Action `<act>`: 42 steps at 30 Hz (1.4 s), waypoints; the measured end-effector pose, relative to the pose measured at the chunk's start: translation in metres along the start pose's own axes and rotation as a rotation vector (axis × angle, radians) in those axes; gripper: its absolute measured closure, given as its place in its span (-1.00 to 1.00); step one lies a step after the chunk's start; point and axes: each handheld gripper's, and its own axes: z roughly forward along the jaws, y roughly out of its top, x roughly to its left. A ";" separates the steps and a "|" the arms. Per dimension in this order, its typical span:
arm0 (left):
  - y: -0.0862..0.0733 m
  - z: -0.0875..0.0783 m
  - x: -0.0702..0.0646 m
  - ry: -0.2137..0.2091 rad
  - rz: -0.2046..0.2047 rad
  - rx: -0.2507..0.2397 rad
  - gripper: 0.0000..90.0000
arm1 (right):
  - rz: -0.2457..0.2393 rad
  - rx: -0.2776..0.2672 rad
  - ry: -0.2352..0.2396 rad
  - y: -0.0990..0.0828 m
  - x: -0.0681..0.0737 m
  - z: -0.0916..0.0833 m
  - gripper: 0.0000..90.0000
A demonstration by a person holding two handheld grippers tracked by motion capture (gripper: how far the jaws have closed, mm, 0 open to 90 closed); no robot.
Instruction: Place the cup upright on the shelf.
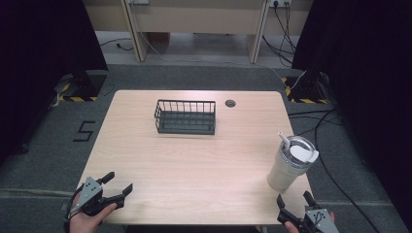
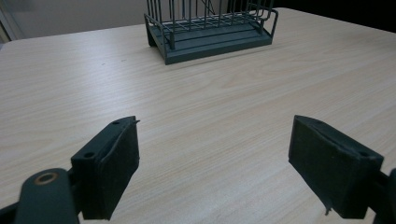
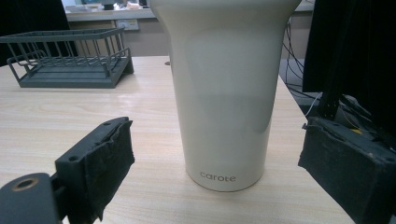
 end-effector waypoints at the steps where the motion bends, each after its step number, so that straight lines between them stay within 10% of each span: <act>1: 0.000 0.000 0.000 -0.001 -0.001 -0.002 -0.65 | 0.000 0.003 -0.001 0.000 0.000 0.000 -0.79; 42: -0.001 0.000 -0.001 0.000 -0.003 -0.003 -0.65 | -0.045 0.009 -0.004 0.031 -0.009 0.079 -0.84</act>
